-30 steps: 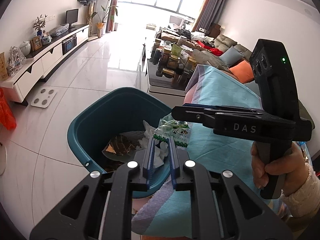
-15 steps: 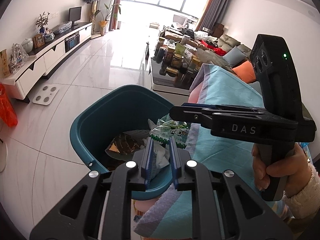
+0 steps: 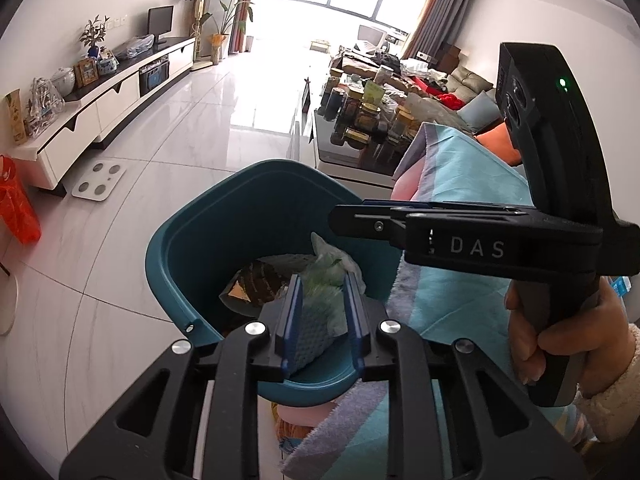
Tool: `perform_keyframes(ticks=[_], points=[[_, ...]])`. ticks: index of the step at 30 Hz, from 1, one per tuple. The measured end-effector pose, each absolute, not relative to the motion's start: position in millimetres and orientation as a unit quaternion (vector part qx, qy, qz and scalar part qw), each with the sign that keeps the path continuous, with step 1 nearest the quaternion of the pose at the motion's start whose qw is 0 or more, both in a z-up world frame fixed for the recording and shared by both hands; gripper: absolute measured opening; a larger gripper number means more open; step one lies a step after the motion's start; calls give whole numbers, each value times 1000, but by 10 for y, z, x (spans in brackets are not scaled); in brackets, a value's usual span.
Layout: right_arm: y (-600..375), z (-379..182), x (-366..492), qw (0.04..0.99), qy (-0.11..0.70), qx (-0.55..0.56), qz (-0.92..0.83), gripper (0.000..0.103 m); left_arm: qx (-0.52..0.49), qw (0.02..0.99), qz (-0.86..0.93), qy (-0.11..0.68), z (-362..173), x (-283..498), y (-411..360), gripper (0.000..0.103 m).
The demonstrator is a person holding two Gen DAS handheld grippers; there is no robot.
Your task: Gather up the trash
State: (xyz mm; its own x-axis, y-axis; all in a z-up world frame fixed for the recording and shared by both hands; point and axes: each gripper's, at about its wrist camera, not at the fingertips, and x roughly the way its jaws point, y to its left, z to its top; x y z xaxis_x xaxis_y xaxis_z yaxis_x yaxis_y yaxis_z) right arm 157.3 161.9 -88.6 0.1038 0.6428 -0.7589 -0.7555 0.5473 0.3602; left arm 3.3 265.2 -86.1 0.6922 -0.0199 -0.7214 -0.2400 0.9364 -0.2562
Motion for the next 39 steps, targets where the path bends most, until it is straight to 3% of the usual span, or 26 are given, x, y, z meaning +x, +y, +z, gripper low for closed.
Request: perform_keyframes(ticks=[6, 15, 18, 20, 24, 30, 39], points=[[1605, -904, 1572, 739, 478, -48, 472, 34, -166, 904, 70, 389, -897, 32, 2669, 29], [1422, -854, 1551, 747, 466, -28, 474, 42, -155, 911, 82, 373, -865, -38, 2674, 53], [1329, -822, 1528, 750, 460, -21, 474, 44, -152, 915, 85, 363, -841, -81, 2679, 65], [1226, -772, 1496, 758, 450, -20, 471, 47, -146, 920, 86, 353, -805, -124, 2659, 79], [966, -670, 1408, 776, 427, -12, 464, 58, -141, 934, 80, 319, -687, -237, 2587, 97], [464, -575, 1193, 815, 385, -11, 433, 83, -134, 945, 75, 289, -587, -341, 2407, 98], [-495, -379, 736, 897, 293, -4, 331, 96, -91, 964, 78, 238, -362, -348, 1843, 98]])
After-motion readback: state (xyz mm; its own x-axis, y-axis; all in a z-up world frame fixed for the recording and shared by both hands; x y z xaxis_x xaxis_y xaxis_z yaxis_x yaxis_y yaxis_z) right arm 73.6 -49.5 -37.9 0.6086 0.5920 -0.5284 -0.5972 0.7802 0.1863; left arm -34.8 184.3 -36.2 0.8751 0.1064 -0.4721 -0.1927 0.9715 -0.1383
